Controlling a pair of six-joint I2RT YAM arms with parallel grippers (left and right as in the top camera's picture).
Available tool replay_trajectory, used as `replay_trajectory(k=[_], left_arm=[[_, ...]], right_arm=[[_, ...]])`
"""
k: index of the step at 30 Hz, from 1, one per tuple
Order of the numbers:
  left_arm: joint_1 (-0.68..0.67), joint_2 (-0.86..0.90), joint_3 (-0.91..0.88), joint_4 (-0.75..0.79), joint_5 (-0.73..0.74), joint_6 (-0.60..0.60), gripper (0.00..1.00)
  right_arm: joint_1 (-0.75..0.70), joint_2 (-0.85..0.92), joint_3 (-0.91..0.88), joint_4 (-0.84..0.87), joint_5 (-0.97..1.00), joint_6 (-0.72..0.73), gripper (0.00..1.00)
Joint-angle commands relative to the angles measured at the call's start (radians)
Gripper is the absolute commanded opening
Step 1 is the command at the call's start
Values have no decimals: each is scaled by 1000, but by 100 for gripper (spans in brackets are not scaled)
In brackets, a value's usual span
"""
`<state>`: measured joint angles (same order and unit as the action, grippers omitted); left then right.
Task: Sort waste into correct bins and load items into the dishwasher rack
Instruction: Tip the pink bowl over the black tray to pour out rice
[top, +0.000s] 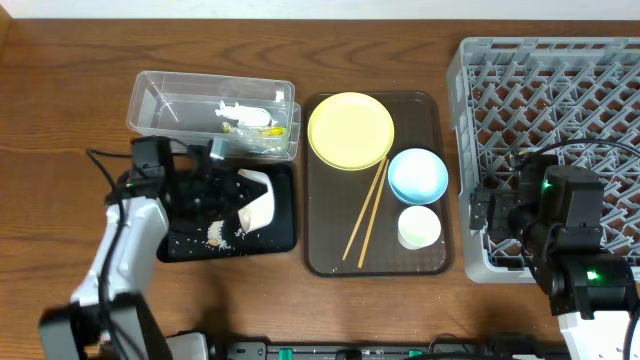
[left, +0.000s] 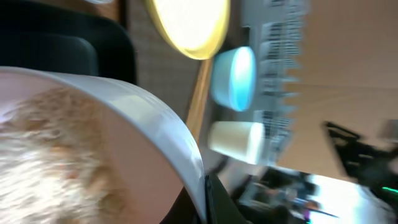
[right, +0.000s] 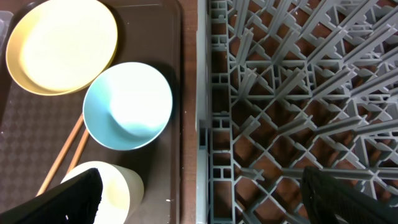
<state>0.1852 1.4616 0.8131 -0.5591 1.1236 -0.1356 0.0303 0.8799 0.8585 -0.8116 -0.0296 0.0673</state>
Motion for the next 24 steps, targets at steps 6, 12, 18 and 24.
replay_trajectory(k=[6,12,18,24], left_arm=[[89,259,-9,-2,450,51,6],[98,340,-9,-8,449,34,6],[103,340,-9,-7,450,-143,6],[130,339,-9,-3,449,-450,6]], right_arm=[[-10,-3,20,0,-4,-5,99],[-10,-3,20,-2,-5,-5,99],[-10,-3,20,-2,-4,-5,99],[-10,-3,21,-3,-4,-5,99]])
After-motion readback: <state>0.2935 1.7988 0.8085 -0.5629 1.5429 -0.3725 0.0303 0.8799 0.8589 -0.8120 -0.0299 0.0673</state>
